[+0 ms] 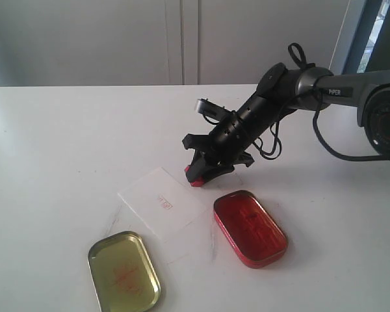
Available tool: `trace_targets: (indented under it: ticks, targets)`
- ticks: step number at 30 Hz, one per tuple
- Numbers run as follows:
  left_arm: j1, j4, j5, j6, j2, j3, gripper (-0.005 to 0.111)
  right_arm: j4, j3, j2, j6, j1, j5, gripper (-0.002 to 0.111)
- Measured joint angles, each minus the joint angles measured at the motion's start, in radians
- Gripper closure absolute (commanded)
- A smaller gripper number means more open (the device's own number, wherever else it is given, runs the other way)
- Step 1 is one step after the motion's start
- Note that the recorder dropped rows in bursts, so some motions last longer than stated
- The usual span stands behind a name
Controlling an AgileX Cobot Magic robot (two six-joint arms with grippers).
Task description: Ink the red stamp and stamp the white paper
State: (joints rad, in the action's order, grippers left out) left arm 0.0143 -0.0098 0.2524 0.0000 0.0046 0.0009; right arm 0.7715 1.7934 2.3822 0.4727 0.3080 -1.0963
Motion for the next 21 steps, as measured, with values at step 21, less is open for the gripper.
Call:
trace_targets:
  ticks: [21]
  targets:
    - [0.0,0.0,0.0,0.0,0.0,0.0,0.107,0.014,0.0,0.0,-0.043,-0.047,-0.002,0.061]
